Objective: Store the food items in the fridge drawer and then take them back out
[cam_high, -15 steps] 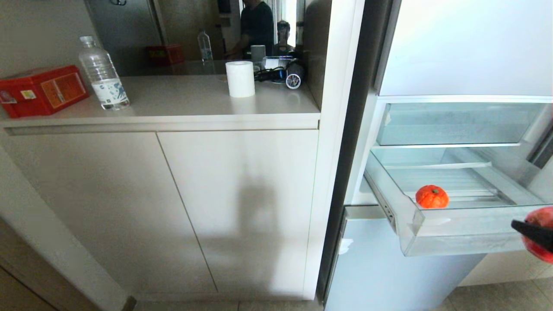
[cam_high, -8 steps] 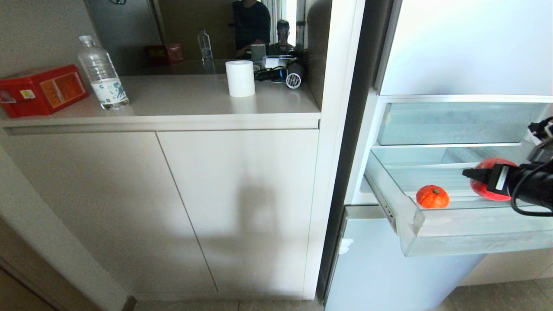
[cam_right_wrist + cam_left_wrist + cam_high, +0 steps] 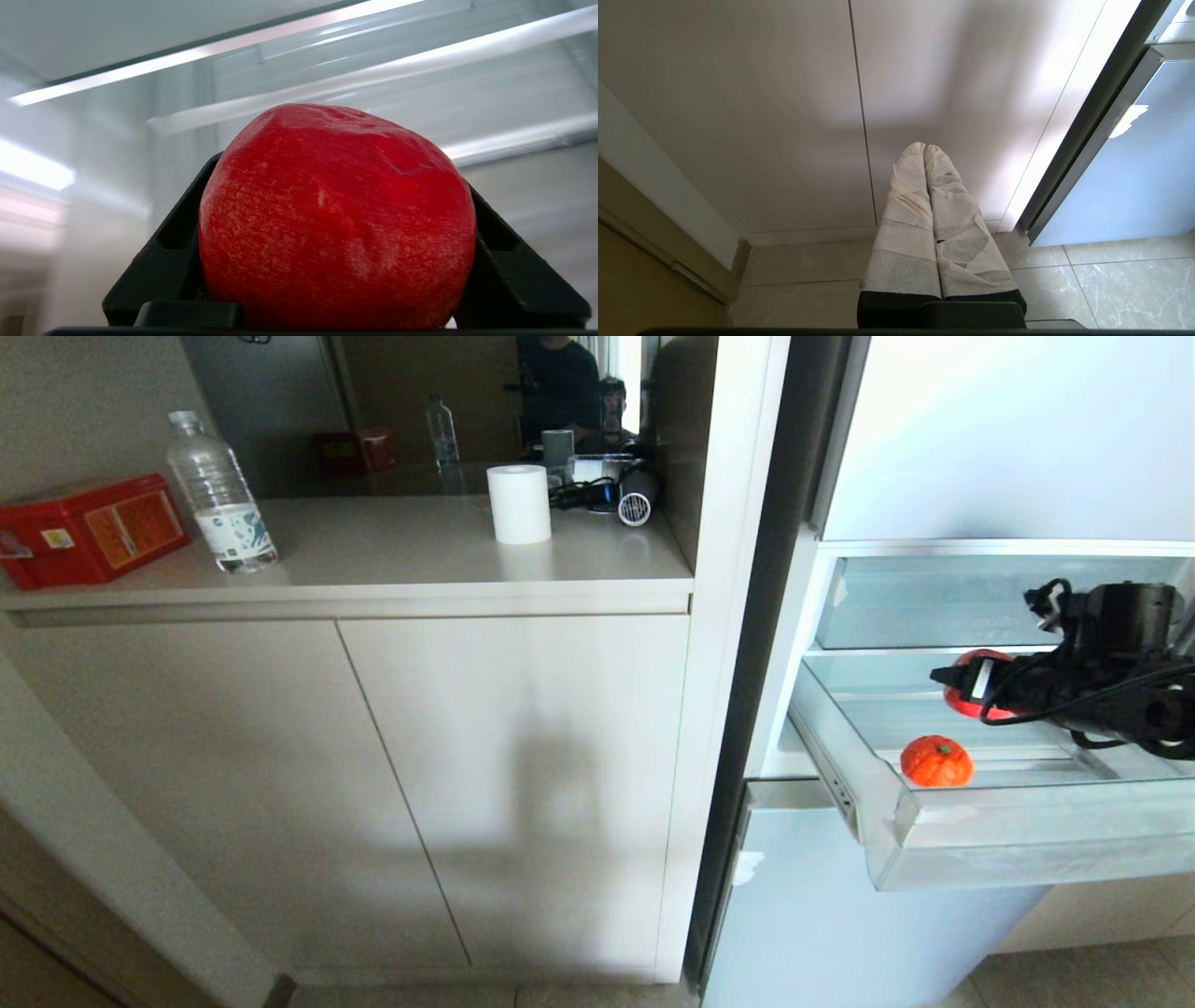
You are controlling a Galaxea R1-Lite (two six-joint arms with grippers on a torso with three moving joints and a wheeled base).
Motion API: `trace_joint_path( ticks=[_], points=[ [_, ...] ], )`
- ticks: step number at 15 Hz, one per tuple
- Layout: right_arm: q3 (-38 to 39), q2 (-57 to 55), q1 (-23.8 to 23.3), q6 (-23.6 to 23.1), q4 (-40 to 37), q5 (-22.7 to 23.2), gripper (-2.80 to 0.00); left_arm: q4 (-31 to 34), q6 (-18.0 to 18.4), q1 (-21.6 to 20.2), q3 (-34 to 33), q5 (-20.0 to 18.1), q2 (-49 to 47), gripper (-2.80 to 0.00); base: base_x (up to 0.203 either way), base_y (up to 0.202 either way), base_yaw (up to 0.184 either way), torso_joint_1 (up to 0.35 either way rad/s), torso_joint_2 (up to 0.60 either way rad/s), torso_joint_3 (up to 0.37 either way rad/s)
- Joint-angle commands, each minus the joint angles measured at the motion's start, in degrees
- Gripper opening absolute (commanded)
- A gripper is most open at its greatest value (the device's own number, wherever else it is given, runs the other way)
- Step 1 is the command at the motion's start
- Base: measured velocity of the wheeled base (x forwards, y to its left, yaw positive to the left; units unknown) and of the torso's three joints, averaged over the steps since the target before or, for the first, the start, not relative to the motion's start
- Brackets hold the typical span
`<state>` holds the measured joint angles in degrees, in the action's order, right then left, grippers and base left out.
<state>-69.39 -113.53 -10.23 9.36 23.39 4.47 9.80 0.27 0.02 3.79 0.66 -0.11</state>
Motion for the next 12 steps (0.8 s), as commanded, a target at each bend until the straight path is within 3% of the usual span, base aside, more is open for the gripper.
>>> trace_joint_path(
  ticks=[1,5,12],
  points=[
    [-3.47,-5.91,0.08,0.05,0.15,0.02,-2.8,0.04,0.0,-0.02,-0.01,0.04,0.02,-2.8,0.0,0.0,0.0,0.0,0.0,0.0],
    [-10.04,-12.53,0.26,-0.78,0.25,-1.94,-2.8,0.04,0.0,-0.02,-0.01,0.04,0.02,-2.8,0.0,0.0,0.0,0.0,0.0,0.0],
    [-10.11,-11.93,0.74,-0.31,0.95,-2.2,-2.8,0.04,0.0,-0.02,-0.01,0.04,0.02,-2.8,0.0,0.0,0.0,0.0,0.0,0.0]
  ],
)
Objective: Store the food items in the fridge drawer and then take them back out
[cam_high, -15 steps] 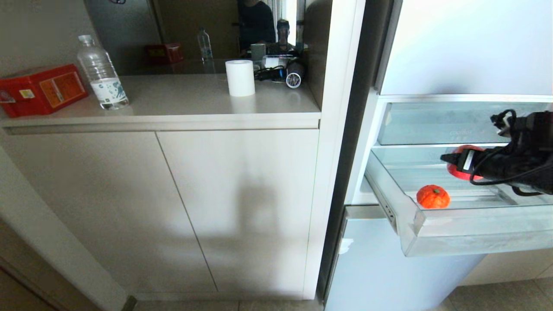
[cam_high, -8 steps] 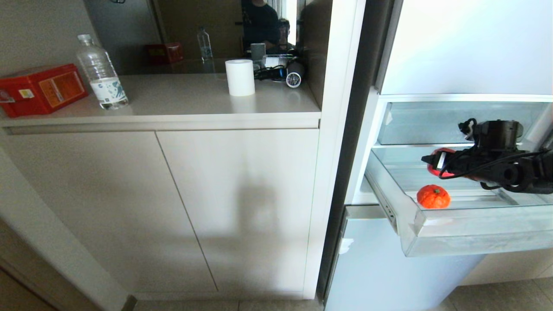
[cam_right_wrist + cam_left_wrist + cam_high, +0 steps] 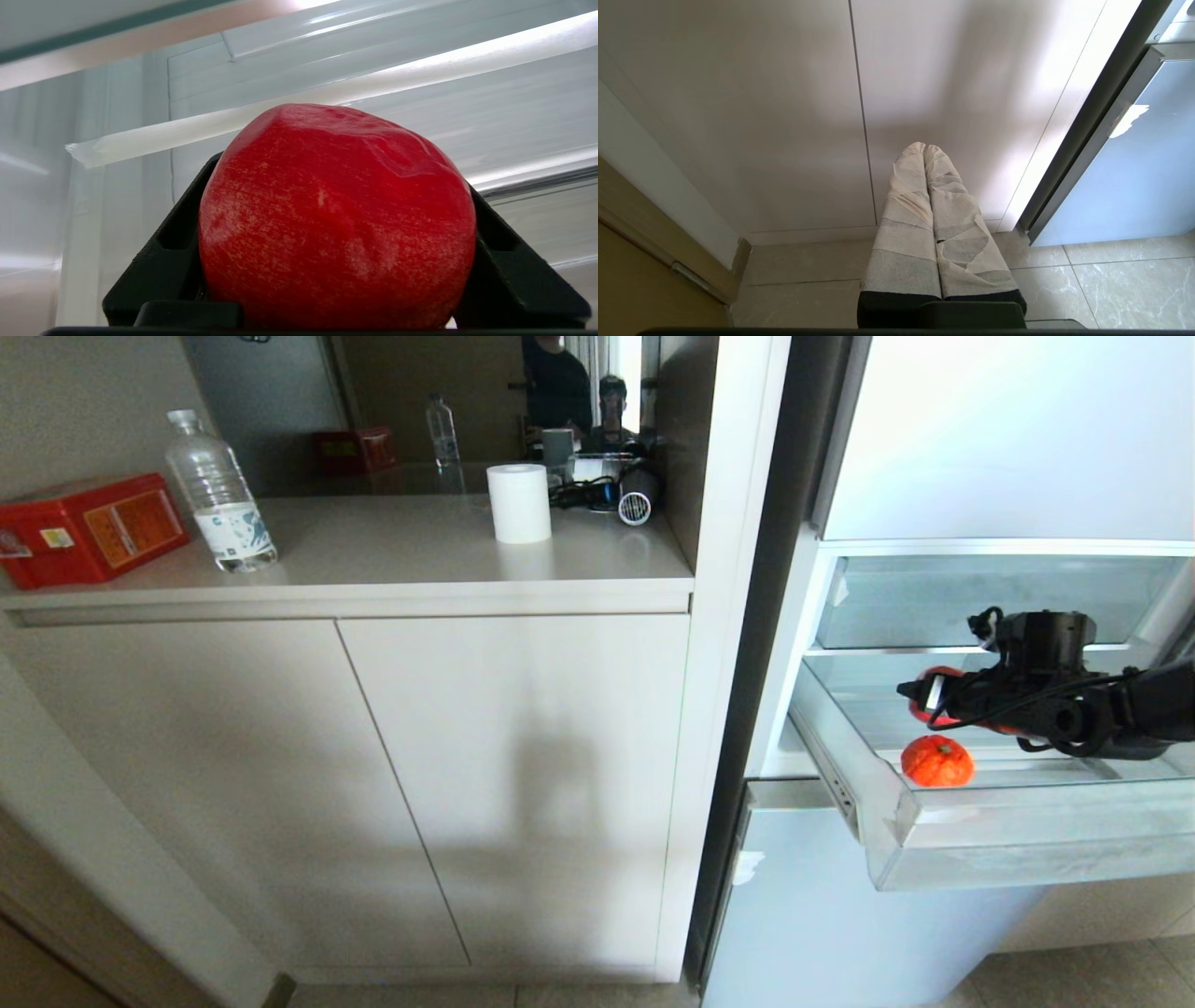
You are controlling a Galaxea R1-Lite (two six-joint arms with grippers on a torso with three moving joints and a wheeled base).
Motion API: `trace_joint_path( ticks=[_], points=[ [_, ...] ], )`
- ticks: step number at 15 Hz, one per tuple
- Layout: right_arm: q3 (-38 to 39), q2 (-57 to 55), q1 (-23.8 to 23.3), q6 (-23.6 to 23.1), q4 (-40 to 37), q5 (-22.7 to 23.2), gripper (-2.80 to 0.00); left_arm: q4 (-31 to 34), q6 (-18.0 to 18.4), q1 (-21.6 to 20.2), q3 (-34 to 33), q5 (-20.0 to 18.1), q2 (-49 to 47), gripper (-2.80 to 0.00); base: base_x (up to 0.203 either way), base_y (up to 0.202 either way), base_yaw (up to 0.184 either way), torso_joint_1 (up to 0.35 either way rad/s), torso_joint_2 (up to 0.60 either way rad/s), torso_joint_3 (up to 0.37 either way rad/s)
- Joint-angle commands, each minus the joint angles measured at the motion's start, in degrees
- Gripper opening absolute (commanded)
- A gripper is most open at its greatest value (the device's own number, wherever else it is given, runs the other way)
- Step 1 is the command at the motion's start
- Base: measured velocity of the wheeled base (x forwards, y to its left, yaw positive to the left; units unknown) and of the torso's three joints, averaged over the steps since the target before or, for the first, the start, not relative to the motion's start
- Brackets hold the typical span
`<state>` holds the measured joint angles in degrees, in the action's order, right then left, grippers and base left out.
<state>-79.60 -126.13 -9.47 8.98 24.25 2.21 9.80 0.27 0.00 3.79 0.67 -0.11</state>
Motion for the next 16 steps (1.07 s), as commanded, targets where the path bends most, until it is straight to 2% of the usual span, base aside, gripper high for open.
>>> trace_joint_path(
  ticks=[1,5,7,9,13,14,16],
  points=[
    [0.27,1.13,-0.02,0.07,0.1,0.0,-2.8,0.04,0.0,0.0,-0.01,0.03,0.02,-2.8,0.0,0.0,0.0,0.0,0.0,0.0],
    [3.0,3.41,-0.42,0.66,-0.12,-0.77,-2.8,0.04,0.0,0.0,-0.01,0.03,0.02,-2.8,0.0,0.0,0.0,0.0,0.0,0.0],
    [3.17,3.55,-1.58,0.93,-0.2,-5.73,-2.8,0.04,0.0,0.0,-0.01,0.03,0.02,-2.8,0.0,0.0,0.0,0.0,0.0,0.0],
    [2.68,2.44,-3.56,0.82,-0.09,-7.95,-2.8,0.04,0.0,0.0,-0.01,0.03,0.02,-2.8,0.0,0.0,0.0,0.0,0.0,0.0],
    [1.57,0.71,-5.55,0.33,0.01,-8.45,-2.8,0.04,0.0,0.0,-0.01,0.03,0.02,-2.8,0.0,0.0,0.0,0.0,0.0,0.0],
    [1.41,0.55,-5.72,0.24,0.01,-8.45,0.0,0.04,0.0,0.0,-0.01,0.03,0.02,-2.8,0.0,0.0,0.0,0.0,0.0,0.0],
    [1.21,0.54,-6.3,0.37,0.01,-8.39,0.0,0.04,0.0,0.0,-0.01,0.03,0.02,-2.8,0.0,0.0,0.0,0.0,0.0,0.0]
  ],
)
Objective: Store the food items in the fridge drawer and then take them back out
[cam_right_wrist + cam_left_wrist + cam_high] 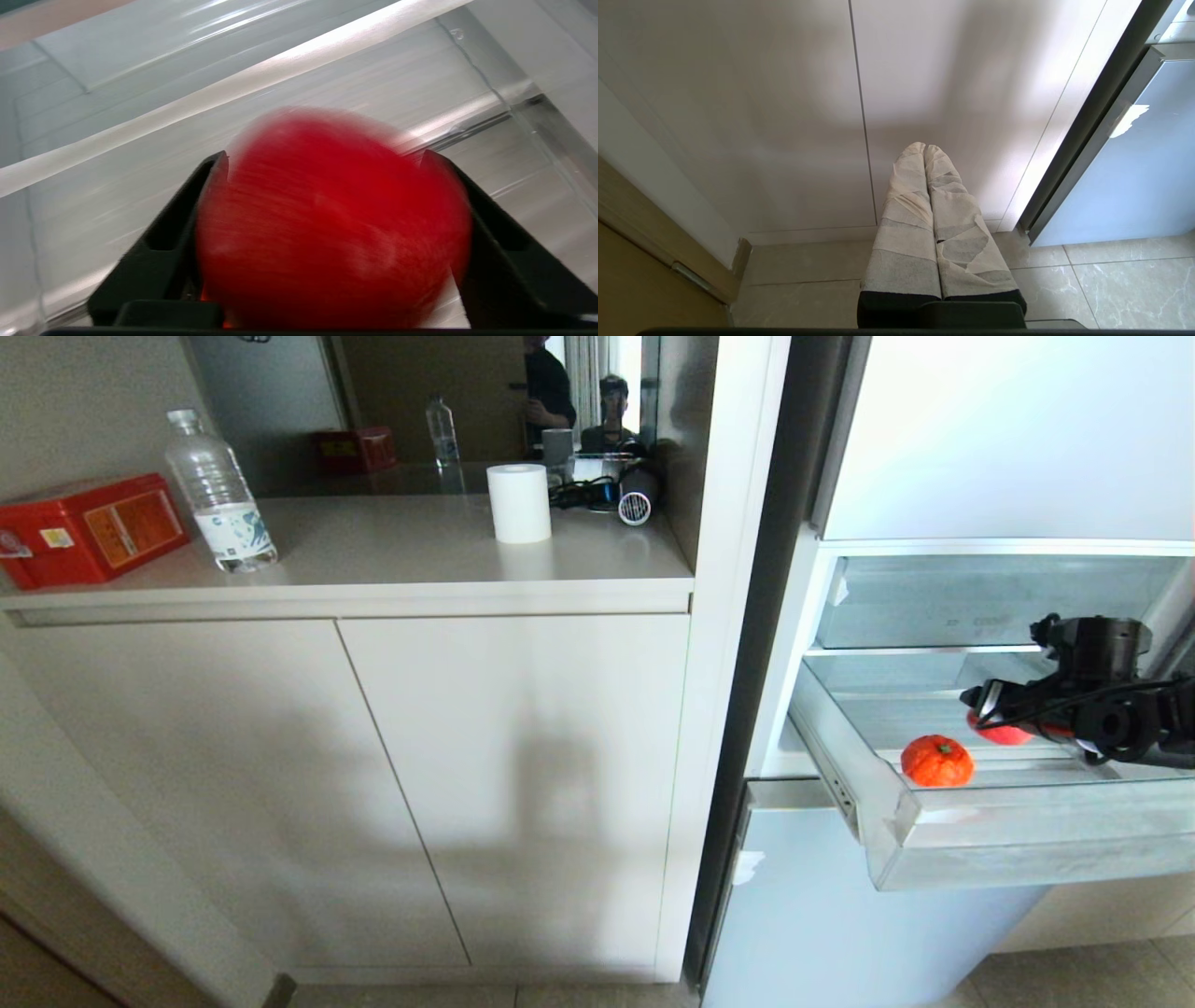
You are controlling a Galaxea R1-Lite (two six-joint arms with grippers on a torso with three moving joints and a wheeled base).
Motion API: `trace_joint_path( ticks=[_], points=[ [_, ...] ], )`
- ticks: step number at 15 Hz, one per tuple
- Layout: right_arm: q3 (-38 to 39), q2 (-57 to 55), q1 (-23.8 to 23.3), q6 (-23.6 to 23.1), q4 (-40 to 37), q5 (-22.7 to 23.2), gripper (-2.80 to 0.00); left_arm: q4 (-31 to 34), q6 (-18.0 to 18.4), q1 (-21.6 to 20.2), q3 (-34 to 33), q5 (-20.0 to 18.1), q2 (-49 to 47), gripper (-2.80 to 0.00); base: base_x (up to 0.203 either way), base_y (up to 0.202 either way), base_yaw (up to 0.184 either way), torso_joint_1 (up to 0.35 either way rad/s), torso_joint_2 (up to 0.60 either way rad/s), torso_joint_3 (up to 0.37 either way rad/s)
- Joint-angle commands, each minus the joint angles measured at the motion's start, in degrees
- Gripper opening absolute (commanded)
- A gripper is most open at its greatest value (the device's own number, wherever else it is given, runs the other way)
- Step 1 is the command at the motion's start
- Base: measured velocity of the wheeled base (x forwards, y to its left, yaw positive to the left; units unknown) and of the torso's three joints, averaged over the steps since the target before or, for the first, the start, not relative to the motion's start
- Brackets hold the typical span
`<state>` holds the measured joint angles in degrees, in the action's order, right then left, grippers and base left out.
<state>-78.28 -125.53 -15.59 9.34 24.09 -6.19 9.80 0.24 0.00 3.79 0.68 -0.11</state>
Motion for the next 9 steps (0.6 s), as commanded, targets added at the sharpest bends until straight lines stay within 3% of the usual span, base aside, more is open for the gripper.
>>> trace_joint_path(
  ticks=[1,7,8,9],
  points=[
    [-0.12,-0.07,-0.23,0.15,0.17,-0.05,0.0,0.04,0.02,0.0,-0.01,0.02,0.02,-2.8,0.0,0.0,0.0,0.0,0.0,0.0],
    [2.86,5.35,-0.48,1.45,0.05,0.36,0.0,0.04,0.02,0.0,-0.01,0.02,0.02,-2.8,0.0,0.0,0.0,0.0,0.0,0.0],
    [4.86,8.18,-0.42,1.55,0.1,0.49,-2.8,0.04,0.02,0.0,-0.01,0.02,0.02,-2.8,0.0,0.0,0.0,0.0,0.0,0.0],
    [7.27,11.25,-0.28,1.64,0.15,0.58,-2.8,0.04,0.02,0.0,-0.01,0.02,0.02,-2.8,0.0,0.0,0.0,0.0,0.0,0.0]
  ],
)
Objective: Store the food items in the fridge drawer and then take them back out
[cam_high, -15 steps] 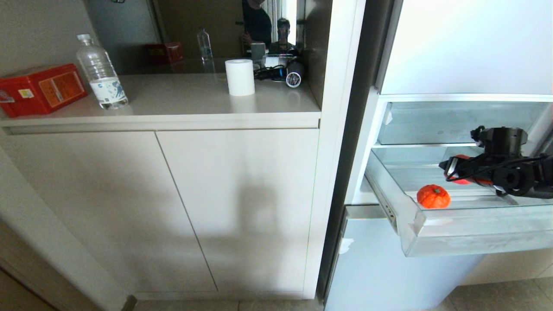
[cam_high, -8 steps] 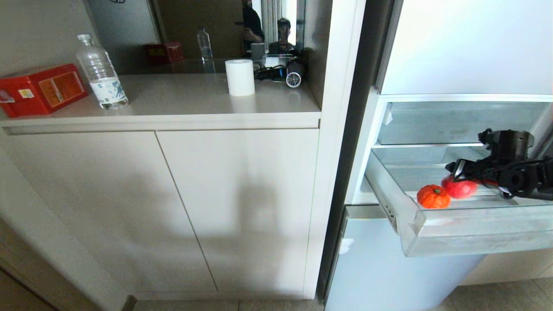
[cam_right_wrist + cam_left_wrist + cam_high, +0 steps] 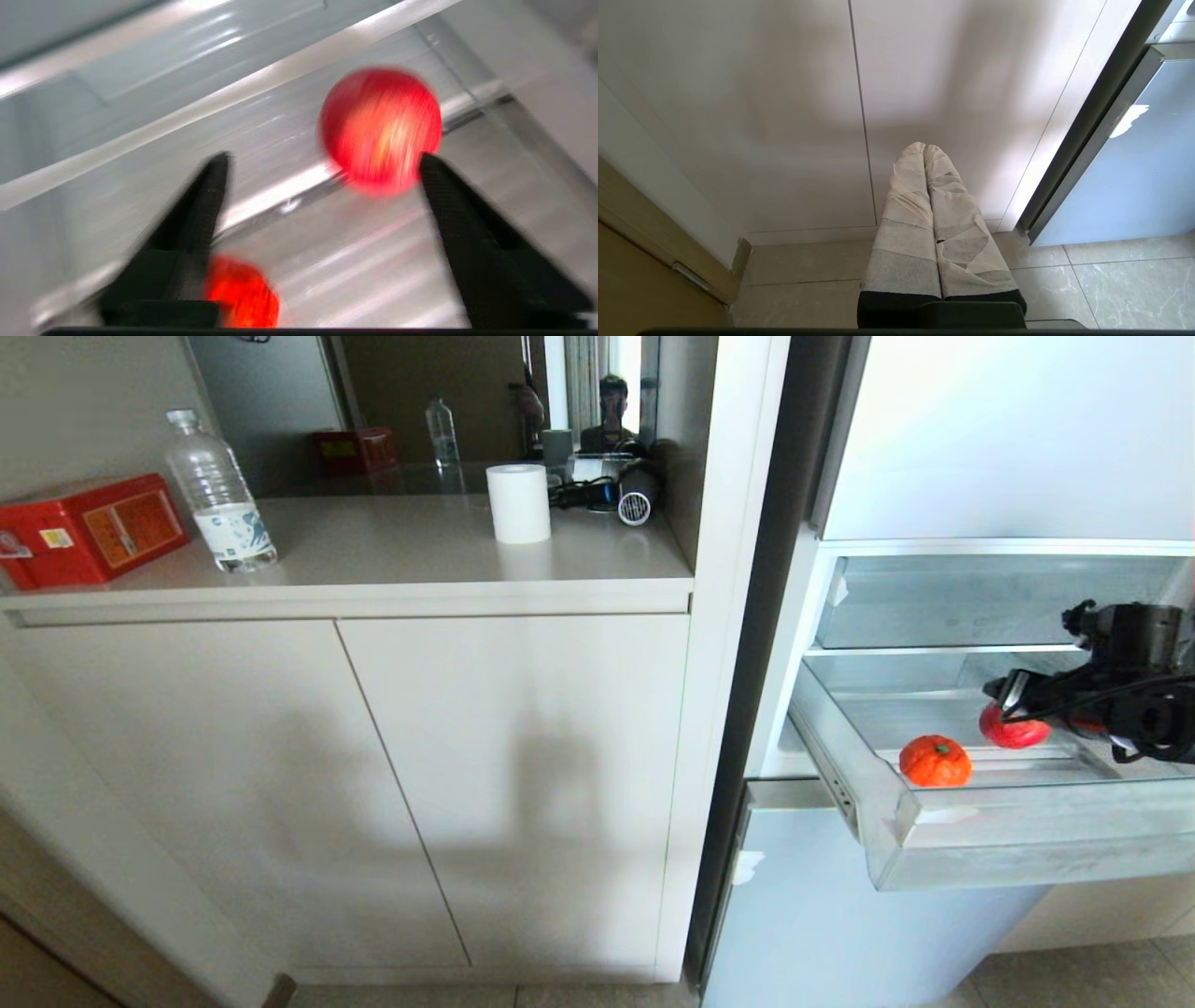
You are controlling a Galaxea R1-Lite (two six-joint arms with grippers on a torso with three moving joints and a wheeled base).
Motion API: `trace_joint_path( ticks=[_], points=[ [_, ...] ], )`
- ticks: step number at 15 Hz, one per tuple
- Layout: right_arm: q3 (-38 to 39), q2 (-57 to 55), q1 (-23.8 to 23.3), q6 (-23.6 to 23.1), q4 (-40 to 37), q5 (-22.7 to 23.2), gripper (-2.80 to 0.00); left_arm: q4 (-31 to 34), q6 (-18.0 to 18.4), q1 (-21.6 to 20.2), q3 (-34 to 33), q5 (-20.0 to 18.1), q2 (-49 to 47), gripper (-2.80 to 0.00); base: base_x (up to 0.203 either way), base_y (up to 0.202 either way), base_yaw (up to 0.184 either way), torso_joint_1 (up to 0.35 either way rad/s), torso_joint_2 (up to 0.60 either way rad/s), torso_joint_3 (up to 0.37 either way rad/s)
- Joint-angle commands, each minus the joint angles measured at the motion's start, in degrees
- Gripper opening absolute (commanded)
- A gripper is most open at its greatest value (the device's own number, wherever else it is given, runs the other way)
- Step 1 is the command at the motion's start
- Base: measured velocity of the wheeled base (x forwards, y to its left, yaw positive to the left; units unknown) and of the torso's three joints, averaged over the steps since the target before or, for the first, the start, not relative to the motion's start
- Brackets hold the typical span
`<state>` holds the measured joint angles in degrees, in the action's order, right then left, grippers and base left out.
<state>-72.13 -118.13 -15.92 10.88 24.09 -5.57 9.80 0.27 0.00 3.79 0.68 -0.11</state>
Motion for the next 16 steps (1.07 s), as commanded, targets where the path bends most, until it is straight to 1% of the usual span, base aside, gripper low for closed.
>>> trace_joint_path(
  ticks=[1,3,5,7,10,12,13,14,16],
  points=[
    [4.04,7.2,0.41,0.29,0.19,0.13,-2.8,0.04,0.0,0.0,-0.01,0.02,0.02,-2.8,0.0,0.0,0.0,0.0,0.0,0.0],
    [9.67,13.74,1.13,1.14,0.23,1.37,-2.8,0.04,0.0,0.0,-0.01,0.02,0.02,-2.8,0.0,0.0,0.0,0.0,0.0,0.0],
    [16.49,21.73,1.56,1.6,0.24,3.55,-2.8,0.04,0.0,0.0,-0.01,0.02,0.02,-2.8,0.0,0.0,0.0,0.0,0.0,0.0],
    [24.71,30.67,1.63,1.79,0.25,5.02,-2.8,0.04,0.0,0.0,-0.01,0.02,0.02,-2.8,0.0,0.0,0.0,0.0,0.0,0.0],
    [39.83,41.38,1.52,1.89,0.88,5.73,-2.8,0.04,0.0,0.0,-0.01,0.02,0.02,-2.8,0.0,0.0,0.0,0.0,0.0,0.0],
    [49.21,44.73,1.35,1.87,3.25,5.81,-2.8,0.04,0.0,0.0,-0.01,0.02,0.02,-2.8,0.0,0.0,0.0,0.0,0.0,0.0],
    [52.71,45.53,1.32,1.82,4.49,5.95,-2.8,0.04,0.0,0.0,-0.01,0.02,0.02,-2.8,0.0,0.0,0.0,0.0,0.0,0.0],
    [54.19,45.07,1.33,1.77,5.16,6.1,-2.8,0.04,0.0,0.0,-0.01,0.02,0.02,-2.8,0.0,0.0,0.0,0.0,0.0,0.0],
    [53.18,40.41,1.37,1.38,5.56,6.3,-2.8,0.04,0.0,0.0,-0.01,0.02,0.02,-2.8,0.0,0.0,0.0,0.0,0.0,0.0]
  ],
)
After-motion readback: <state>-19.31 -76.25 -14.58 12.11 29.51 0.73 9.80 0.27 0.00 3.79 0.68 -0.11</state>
